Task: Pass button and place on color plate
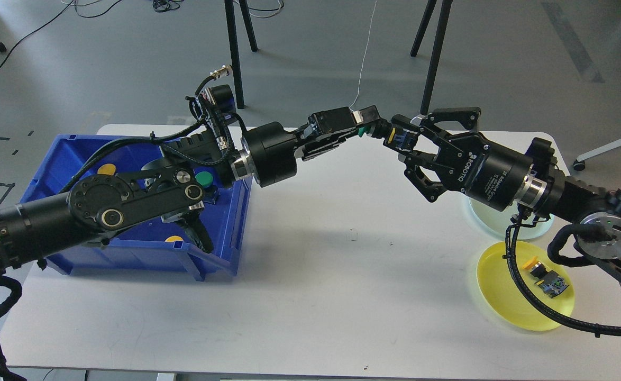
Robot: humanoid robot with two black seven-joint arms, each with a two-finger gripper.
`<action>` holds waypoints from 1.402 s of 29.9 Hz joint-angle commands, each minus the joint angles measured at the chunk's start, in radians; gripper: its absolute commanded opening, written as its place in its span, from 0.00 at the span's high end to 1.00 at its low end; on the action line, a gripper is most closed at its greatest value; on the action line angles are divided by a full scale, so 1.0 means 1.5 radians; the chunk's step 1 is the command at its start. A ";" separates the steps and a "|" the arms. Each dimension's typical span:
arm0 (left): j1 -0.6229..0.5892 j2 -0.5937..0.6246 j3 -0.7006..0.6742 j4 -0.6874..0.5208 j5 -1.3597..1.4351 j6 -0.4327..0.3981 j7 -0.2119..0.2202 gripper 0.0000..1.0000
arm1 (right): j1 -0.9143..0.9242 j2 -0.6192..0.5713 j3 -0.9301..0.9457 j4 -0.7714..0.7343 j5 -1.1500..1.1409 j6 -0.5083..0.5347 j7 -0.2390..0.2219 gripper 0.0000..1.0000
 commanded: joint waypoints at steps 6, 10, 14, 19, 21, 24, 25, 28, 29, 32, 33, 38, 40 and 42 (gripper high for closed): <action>-0.001 0.000 -0.003 -0.002 -0.001 -0.006 0.000 0.48 | -0.011 -0.006 0.010 0.001 0.002 0.000 0.003 0.99; -0.001 0.001 -0.006 -0.002 -0.002 -0.010 0.000 0.42 | -0.023 -0.008 0.014 0.000 0.006 0.000 0.005 0.99; -0.001 0.001 -0.007 -0.002 -0.002 -0.010 0.000 0.40 | -0.054 -0.008 0.044 -0.005 0.010 0.000 0.010 0.99; -0.001 0.001 -0.007 -0.002 -0.003 -0.009 0.000 0.40 | -0.143 0.003 0.130 -0.054 0.043 -0.010 0.021 0.99; -0.001 0.001 -0.007 -0.002 -0.003 -0.009 0.000 0.39 | -0.172 0.016 0.155 -0.067 0.088 -0.073 0.021 0.99; -0.001 0.001 -0.007 -0.002 -0.004 -0.009 0.000 0.39 | -0.189 0.038 0.169 -0.094 0.153 -0.211 0.019 0.99; -0.001 0.001 -0.007 -0.002 -0.004 -0.009 0.000 0.39 | -0.190 0.049 0.170 -0.111 0.170 -0.268 0.018 1.00; -0.001 0.001 -0.007 -0.002 -0.004 -0.009 0.000 0.39 | -0.180 0.095 0.174 -0.170 0.202 -0.428 0.011 1.00; -0.001 0.001 -0.007 -0.002 -0.004 -0.009 0.000 0.39 | -0.175 0.109 0.177 -0.192 0.208 -0.480 0.010 1.00; -0.001 0.001 -0.007 -0.002 -0.006 -0.009 0.000 0.39 | -0.142 0.151 0.182 -0.249 0.212 -0.589 0.002 1.00; -0.001 0.001 -0.007 -0.002 -0.007 -0.009 0.000 0.39 | -0.129 0.170 0.182 -0.277 0.212 -0.619 -0.005 1.00; -0.001 0.001 -0.008 -0.003 -0.008 -0.009 0.000 0.39 | -0.070 0.249 0.181 -0.420 0.212 -0.652 -0.033 0.99; -0.001 0.001 -0.008 -0.003 -0.009 -0.009 0.000 0.39 | -0.060 0.262 0.181 -0.441 0.212 -0.652 -0.034 0.87; -0.001 0.001 -0.008 -0.003 -0.009 -0.009 0.000 0.39 | -0.059 0.263 0.183 -0.442 0.212 -0.652 -0.034 0.66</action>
